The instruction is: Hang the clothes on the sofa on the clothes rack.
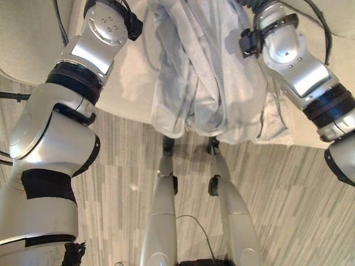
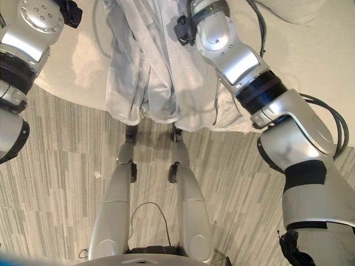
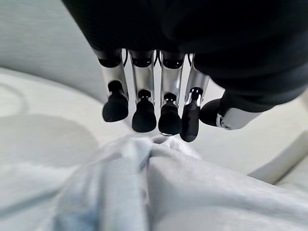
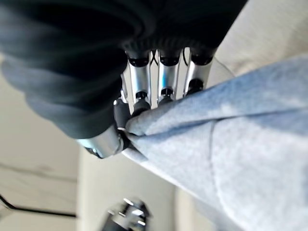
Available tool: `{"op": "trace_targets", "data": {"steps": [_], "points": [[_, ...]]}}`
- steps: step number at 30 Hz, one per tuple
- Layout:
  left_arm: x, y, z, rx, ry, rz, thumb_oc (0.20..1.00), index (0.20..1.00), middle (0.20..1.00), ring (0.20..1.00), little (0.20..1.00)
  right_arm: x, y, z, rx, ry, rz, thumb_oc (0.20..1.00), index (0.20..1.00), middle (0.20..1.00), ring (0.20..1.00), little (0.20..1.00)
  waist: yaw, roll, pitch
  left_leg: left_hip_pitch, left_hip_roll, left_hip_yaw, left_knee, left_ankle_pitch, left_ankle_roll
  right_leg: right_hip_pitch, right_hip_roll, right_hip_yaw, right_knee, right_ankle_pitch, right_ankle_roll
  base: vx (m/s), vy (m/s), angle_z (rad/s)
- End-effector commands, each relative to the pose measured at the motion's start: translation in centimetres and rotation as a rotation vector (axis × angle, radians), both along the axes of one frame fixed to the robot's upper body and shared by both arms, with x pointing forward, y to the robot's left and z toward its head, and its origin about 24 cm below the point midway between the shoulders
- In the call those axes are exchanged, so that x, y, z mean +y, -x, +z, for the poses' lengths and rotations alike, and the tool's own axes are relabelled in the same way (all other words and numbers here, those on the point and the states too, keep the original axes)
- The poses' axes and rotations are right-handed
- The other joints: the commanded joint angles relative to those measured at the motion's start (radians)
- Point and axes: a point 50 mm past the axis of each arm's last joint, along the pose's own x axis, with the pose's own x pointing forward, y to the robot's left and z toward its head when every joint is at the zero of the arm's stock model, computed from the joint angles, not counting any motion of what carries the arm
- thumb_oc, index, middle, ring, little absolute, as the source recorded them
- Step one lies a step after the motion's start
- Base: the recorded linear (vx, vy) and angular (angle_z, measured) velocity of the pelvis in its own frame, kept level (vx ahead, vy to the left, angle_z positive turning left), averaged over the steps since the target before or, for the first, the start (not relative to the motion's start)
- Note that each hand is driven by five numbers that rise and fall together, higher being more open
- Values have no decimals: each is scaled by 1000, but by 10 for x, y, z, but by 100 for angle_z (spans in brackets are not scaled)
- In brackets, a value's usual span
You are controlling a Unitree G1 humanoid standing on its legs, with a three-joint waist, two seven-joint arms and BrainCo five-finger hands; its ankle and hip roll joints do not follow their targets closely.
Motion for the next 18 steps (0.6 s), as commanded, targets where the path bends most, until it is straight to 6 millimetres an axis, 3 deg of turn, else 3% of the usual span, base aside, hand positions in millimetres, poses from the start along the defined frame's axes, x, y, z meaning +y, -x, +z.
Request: {"op": "trace_targets", "data": {"steps": [1, 4, 5, 6, 13, 14, 17, 18], "points": [[9, -1, -9, -36, 114, -19, 200, 200, 200, 200, 200, -9, 18, 13, -158, -136, 49, 200, 200, 200, 200, 200, -28, 74, -72, 103, 4, -20, -228, 90, -14, 124, -49, 14, -9, -104, 171, 0, 0, 0], [13, 0, -8, -48, 130, -9, 200, 200, 200, 200, 200, -25, 30, 12, -221, -207, 56, 200, 200, 200, 200, 200, -43, 77, -73, 101, 2, -18, -228, 94, -11, 121, -51, 15, -9, -100, 173, 0, 0, 0], [15, 0, -10, -56, 147, -5, 724, 724, 724, 724, 724, -39, 40, 11, -273, -263, 46, 200, 200, 200, 200, 200, -52, 78, -77, 107, 2, -16, -228, 82, -9, 124, -50, 19, -9, -106, 174, -23, -3, -3], [15, 0, -10, -58, 148, -3, 1000, 1000, 1000, 1000, 1000, -45, 44, 11, -296, -289, 40, 200, 200, 200, 200, 200, -56, 78, -76, 103, 0, -16, -228, 90, -8, 120, -53, 18, -9, -99, 174, -4, -5, -3], [22, 0, -19, -47, 148, 22, 1000, 1000, 1000, 1000, 1000, -81, 67, 7, -408, -407, 1, 200, 200, 200, 200, 200, -73, 79, -83, 109, 1, -13, -228, 84, -5, 123, -55, 21, -9, -101, 178, 0, 0, 0], [27, -1, -26, -36, 155, 30, 1000, 1000, 1000, 1000, 1000, -94, 76, 3, -444, -442, -19, 200, 200, 200, 200, 200, -85, 79, -86, 113, 0, -11, -228, 82, -4, 126, -55, 20, -9, -101, 179, 1, -6, -4], [30, -2, -34, -24, 160, 31, 1000, 1000, 1000, 1000, 1000, -104, 80, 1, -461, -437, -62, 200, 200, 200, 200, 200, -85, 76, -92, 121, 1, -8, -228, 78, -4, 134, -54, 21, -9, -104, 180, 8, -5, -1], [34, -4, -49, 3, 182, 26, 1000, 1000, 1000, 1000, 1000, -115, 85, 3, -488, -422, -115, 200, 200, 200, 200, 200, -88, 68, -102, 134, 1, -4, -228, 74, -4, 145, -51, 21, -9, -106, 180, 0, 0, 0]]}}
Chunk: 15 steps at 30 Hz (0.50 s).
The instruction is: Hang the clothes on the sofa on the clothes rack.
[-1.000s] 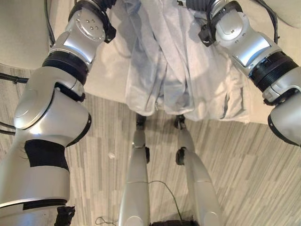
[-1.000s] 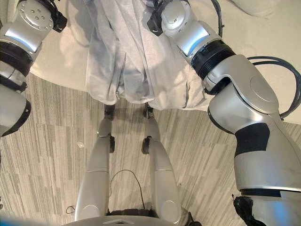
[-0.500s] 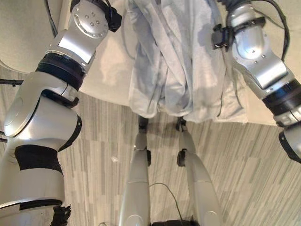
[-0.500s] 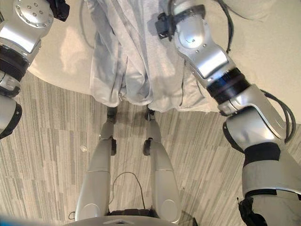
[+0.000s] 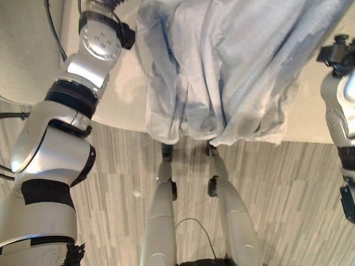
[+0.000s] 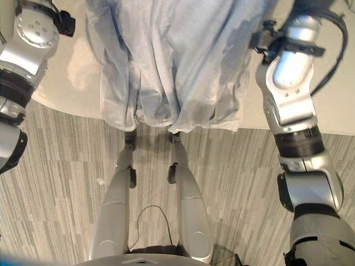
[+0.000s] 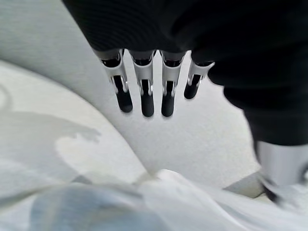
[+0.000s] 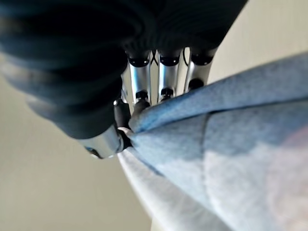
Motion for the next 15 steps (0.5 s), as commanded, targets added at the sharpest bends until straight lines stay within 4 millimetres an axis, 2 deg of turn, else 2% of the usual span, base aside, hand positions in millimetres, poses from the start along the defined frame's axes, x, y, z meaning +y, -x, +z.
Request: {"op": "trace_targets", "data": {"steps": [1, 2, 3, 4, 5, 6, 7, 10, 11, 15], "points": [[3, 0, -15, -20, 35, -20, 1000, 1000, 1000, 1000, 1000, -9, 24, 17, -175, -10, -32, 200, 200, 200, 200, 200, -27, 54, -105, 35, 4, -15, -140, 60, -14, 90, -47, 9, 1, -95, 167, 0, 0, 0], [3, -1, -22, -6, 37, -25, 1000, 1000, 1000, 1000, 1000, -13, 26, 18, -179, 8, -73, 200, 200, 200, 200, 200, -28, 51, -110, 45, 5, -15, -140, 56, -15, 99, -46, 9, 1, -98, 167, 41, -29, -1], [6, -1, -35, 17, 42, -39, 1000, 1000, 1000, 1000, 1000, -21, 30, 23, -185, 74, -208, 200, 200, 200, 200, 200, -25, 45, -126, 66, 8, -12, -140, 43, -17, 120, -44, 6, 1, -109, 167, 0, 0, 0], [6, 0, -36, 17, 43, -40, 1000, 1000, 1000, 1000, 1000, -21, 30, 23, -185, 75, -211, 200, 200, 200, 200, 200, -26, 46, -124, 64, 7, -12, -140, 51, -16, 118, -45, 6, 1, -103, 167, 48, -38, -1], [6, 1, -47, 31, 36, -57, 1000, 1000, 1000, 1000, 1000, -26, 37, 29, -212, 149, -334, 200, 200, 200, 200, 200, -25, 39, -140, 90, 11, -11, -140, 36, -19, 144, -44, 3, 1, -115, 168, -16, -14, -3], [6, 1, -48, 32, 38, -58, 1000, 1000, 1000, 1000, 1000, -26, 37, 29, -212, 151, -336, 200, 200, 200, 200, 200, -26, 41, -138, 88, 8, -10, -140, 46, -18, 143, -46, 3, 1, -107, 168, 56, -36, -2], [5, 0, -67, 70, 74, -81, 1000, 1000, 1000, 1000, 1000, -29, 40, 32, -222, 159, -361, 200, 200, 200, 200, 200, -22, 35, -156, 121, 12, -8, -140, 29, -20, 174, -43, 1, 1, -120, 166, 0, 0, 0], [6, 1, -82, 101, 94, -99, 1000, 1000, 1000, 1000, 1000, -31, 40, 34, -210, 186, -387, 200, 200, 200, 200, 200, -21, 31, -169, 147, 11, -4, -140, 34, -20, 203, -46, -2, 1, -120, 165, 13, -15, 4], [7, 2, -96, 128, 120, -118, 1000, 1000, 1000, 1000, 1000, -32, 39, 35, -192, 209, -396, 200, 200, 200, 200, 200, -19, 23, -179, 175, 15, 0, -140, 23, -20, 227, -48, -1, 1, -125, 164, 38, -10, -1], [6, 1, -110, 186, 112, -135, 1000, 1000, 1000, 1000, 1000, -32, 31, 30, -119, 238, -343, 200, 200, 200, 200, 200, -27, 10, -191, 210, 22, 8, -140, 21, -18, 257, -48, 3, 1, -125, 158, 9, -2, 0]]}}
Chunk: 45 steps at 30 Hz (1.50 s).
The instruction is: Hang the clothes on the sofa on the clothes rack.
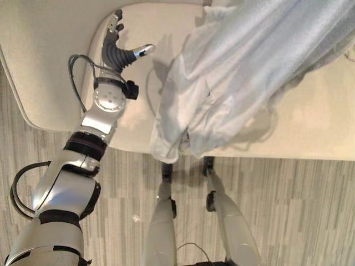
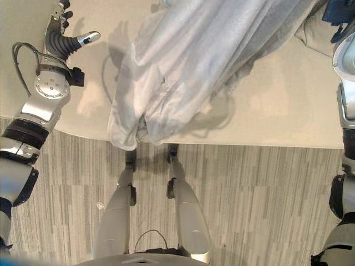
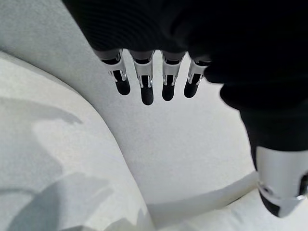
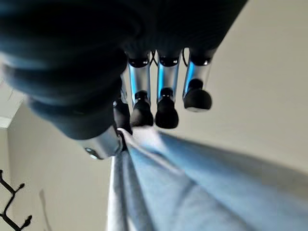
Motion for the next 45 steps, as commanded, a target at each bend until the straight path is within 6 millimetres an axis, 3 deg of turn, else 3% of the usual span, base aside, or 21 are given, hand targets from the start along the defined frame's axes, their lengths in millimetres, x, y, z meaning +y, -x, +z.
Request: {"op": "trace_targets", "data": {"steps": [1, 9, 16, 22, 30, 37, 42, 45], "points": [[-9, -2, -12, 18, -49, -36, 1000, 1000, 1000, 1000, 1000, 1, -18, -23, 108, -63, 116, 200, 200, 200, 200, 200, -12, 4, -129, 2, 13, 3, -73, 24, -13, 76, -54, 9, 6, -90, 164, 0, 0, 0], [-5, -11, 7, 72, -361, 62, 1000, 1000, 1000, 1000, 1000, 9, -45, -36, 291, -44, 179, 200, 200, 200, 200, 200, -13, 21, -115, -22, 11, 12, -73, 39, -7, 41, -57, 21, 6, -72, 167, 1, 4, -5], [-17, -17, 8, 99, -398, 39, 1000, 1000, 1000, 1000, 1000, 16, -52, -52, 337, -36, 162, 200, 200, 200, 200, 200, -23, 44, -96, -39, 11, 18, -73, 43, -3, 18, -60, 31, 6, -70, 168, 16, 10, -8], [-33, -24, -4, 159, -365, -16, 1000, 1000, 1000, 1000, 1000, 29, -48, -45, 270, -3, 166, 200, 200, 200, 200, 200, -34, 50, -94, -48, 10, 26, -73, 41, 0, -2, -57, 44, 6, -69, 167, 11, 14, -4], [-33, -34, -17, 250, -320, 21, 1000, 1000, 1000, 1000, 1000, 43, -32, -32, 163, 22, 223, 200, 200, 200, 200, 200, -58, 41, -98, -56, 13, 35, -73, 38, -2, -16, -51, 55, 6, -69, 165, 5, -9, -6], [-50, -38, -31, 301, -322, -6, 1000, 1000, 1000, 1000, 1000, 48, -20, -20, 78, 23, 239, 200, 200, 200, 200, 200, -77, 29, -101, -52, 16, 43, -73, 32, -2, -20, -47, 62, 6, -67, 164, 3, -7, -2], [-44, -40, -24, 301, -327, 37, 1000, 1000, 1000, 1000, 1000, 51, 1, -10, -21, 41, 304, 200, 200, 200, 200, 200, -100, 17, -100, -58, 20, 46, -73, 31, -4, -30, -41, 70, 6, -65, 164, 8, -18, -5], [-26, -38, -6, 268, -335, 105, 1000, 1000, 1000, 1000, 1000, 46, 26, -10, -109, 48, 394, 200, 200, 200, 200, 200, -128, 8, -99, -65, 25, 52, -73, 29, -6, -44, -36, 73, 6, -63, 166, 28, -15, -10]]}}
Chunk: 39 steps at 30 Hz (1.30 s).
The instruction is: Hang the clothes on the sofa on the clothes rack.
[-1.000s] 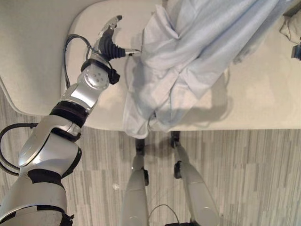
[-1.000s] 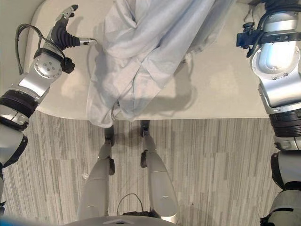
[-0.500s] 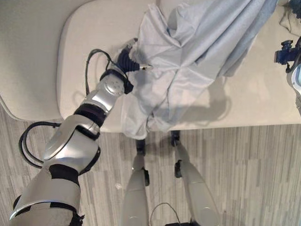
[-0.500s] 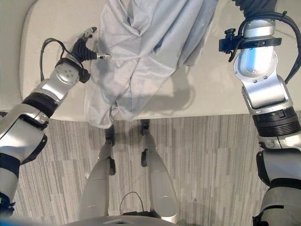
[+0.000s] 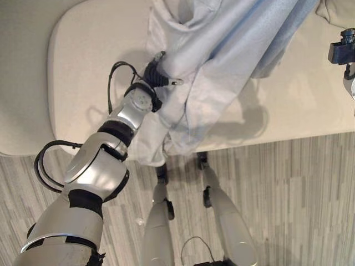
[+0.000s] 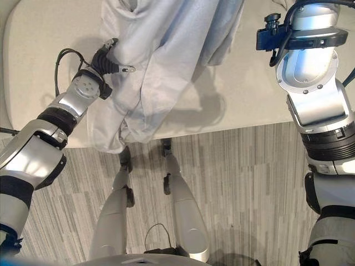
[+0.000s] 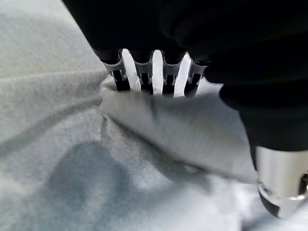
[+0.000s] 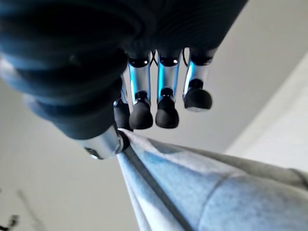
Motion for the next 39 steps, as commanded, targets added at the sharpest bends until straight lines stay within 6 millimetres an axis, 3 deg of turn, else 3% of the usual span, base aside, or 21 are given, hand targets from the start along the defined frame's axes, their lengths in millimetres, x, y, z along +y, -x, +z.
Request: {"op": "trace_targets", "data": {"steps": [1, 5, 6, 7, 15, 27, 34, 39], "points": [[16, 1, 24, -78, -13, 61, 1000, 1000, 1000, 1000, 1000, -16, 31, 9, -157, -106, 131, 200, 200, 200, 200, 200, -35, 10, -85, -18, 19, -41, -36, 33, -11, 66, -55, -22, 8, -76, 168, 18, -1, -6], [32, 5, 38, -121, -34, 113, 1000, 1000, 1000, 1000, 1000, -22, 47, 10, -207, -92, 162, 200, 200, 200, 200, 200, -50, 2, -78, -32, 23, -34, -36, 31, -12, 45, -53, -14, 8, -71, 170, 14, 4, -7], [37, 6, 42, -136, -54, 131, 871, 871, 871, 871, 871, -22, 51, 9, -218, -87, 168, 200, 200, 200, 200, 200, -53, 2, -74, -34, 24, -30, -36, 31, -12, 41, -52, -11, 8, -71, 170, 7, 11, -6], [37, 6, 44, -142, -63, 134, 200, 200, 200, 200, 200, -22, 52, 9, -221, -84, 164, 200, 200, 200, 200, 200, -53, 2, -72, -36, 23, -29, -36, 31, -11, 39, -51, -9, 8, -69, 170, 11, 12, -5], [38, 8, 52, -203, -43, 151, 200, 200, 200, 200, 200, -22, 52, 2, -217, -91, 147, 200, 200, 200, 200, 200, -47, 9, -68, -29, 22, -24, -36, 20, -8, 44, -48, -2, 8, -77, 167, 1, 2, -6], [40, 21, 67, -399, 166, 135, 200, 200, 200, 200, 200, -30, 28, -22, -115, -218, 97, 200, 200, 200, 200, 200, -1, 46, -110, 24, 15, -36, -36, 15, -8, 109, -56, -19, 8, -94, 159, 0, 0, 0], [44, 37, 58, -507, 218, 102, 200, 200, 200, 200, 200, -34, -1, -49, 44, -222, -54, 200, 200, 200, 200, 200, 35, 61, -159, 111, 16, -35, -36, -17, -10, 201, -61, -37, 8, -123, 155, 50, -38, 6], [61, 68, 26, -559, 238, 73, 200, 200, 200, 200, 200, -26, -37, -97, 325, -164, -131, 200, 200, 200, 200, 200, 77, 93, -268, 282, 16, -18, -36, -53, -5, 370, -72, -63, 8, -162, 145, 196, -56, 16]]}}
